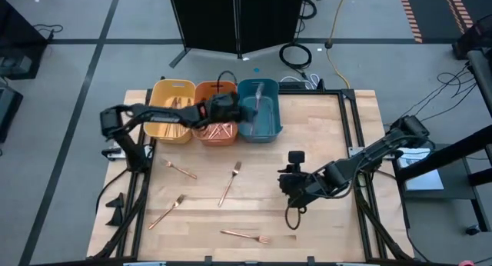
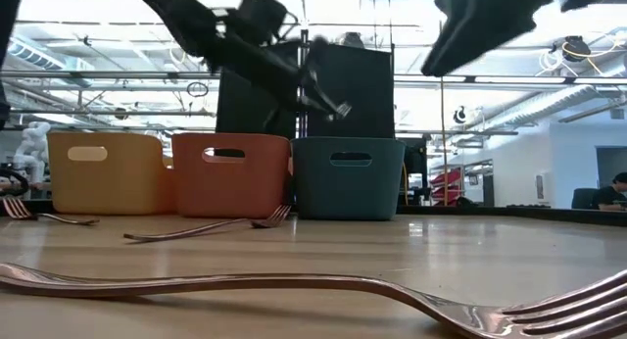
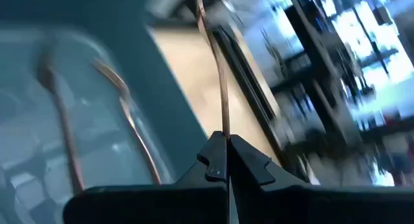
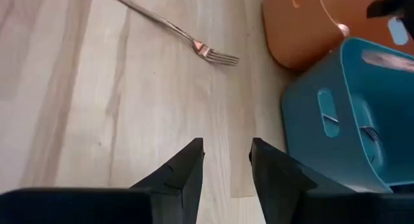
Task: Sort silverware
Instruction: Put the gold fork into the blue bin
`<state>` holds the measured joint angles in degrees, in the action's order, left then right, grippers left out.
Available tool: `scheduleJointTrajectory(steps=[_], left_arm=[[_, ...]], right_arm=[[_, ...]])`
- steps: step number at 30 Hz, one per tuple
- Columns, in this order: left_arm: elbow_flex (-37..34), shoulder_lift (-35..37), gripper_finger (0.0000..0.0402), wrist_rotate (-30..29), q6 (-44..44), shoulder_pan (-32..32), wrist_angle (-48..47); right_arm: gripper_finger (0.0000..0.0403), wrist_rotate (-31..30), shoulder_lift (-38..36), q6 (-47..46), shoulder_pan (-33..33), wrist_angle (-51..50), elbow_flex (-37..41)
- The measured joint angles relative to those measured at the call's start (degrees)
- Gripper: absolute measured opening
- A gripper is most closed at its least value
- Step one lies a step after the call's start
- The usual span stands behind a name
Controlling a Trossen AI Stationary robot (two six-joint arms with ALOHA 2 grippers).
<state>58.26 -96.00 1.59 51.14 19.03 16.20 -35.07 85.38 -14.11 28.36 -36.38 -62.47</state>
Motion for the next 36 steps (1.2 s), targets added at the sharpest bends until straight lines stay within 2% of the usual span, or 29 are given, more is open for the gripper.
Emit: scheduleJointTrajectory(steps=[6, 11, 16, 27, 31, 36], left_arm=[[5.0, -4.5, 0.0, -1.0, 0.9, 4.6, -5.3], [6.1, -5.3, 0.0005, -1.0, 1.0, 5.9, -8.6], [6.1, -5.3, 0.0025, -0.3, 1.0, 5.7, -8.6], [6.1, -5.3, 0.0078, 1.1, -0.4, 6.8, -8.6], [6.1, -3.5, 0.0081, 2.8, -3.5, 8.7, -8.4], [6.1, 2.0, 0.0082, 2.9, -10.8, 9.1, -8.7]], right_arm=[[0.0119, -0.7, -3.7, -2.7, 0.4, 1.4, 3.3], [0.0119, -1.0, -4.5, 0.4, 0.4, 3.7, 3.3], [0.0119, -1.0, -4.5, 4.4, 0.4, 5.3, 3.2], [0.0119, -0.9, -4.4, 4.7, 0.4, 5.7, 3.3], [0.0119, -0.9, -4.4, 4.5, 0.4, 5.8, 3.3], [0.0119, -0.9, -4.4, 4.4, 0.4, 5.9, 3.3]])
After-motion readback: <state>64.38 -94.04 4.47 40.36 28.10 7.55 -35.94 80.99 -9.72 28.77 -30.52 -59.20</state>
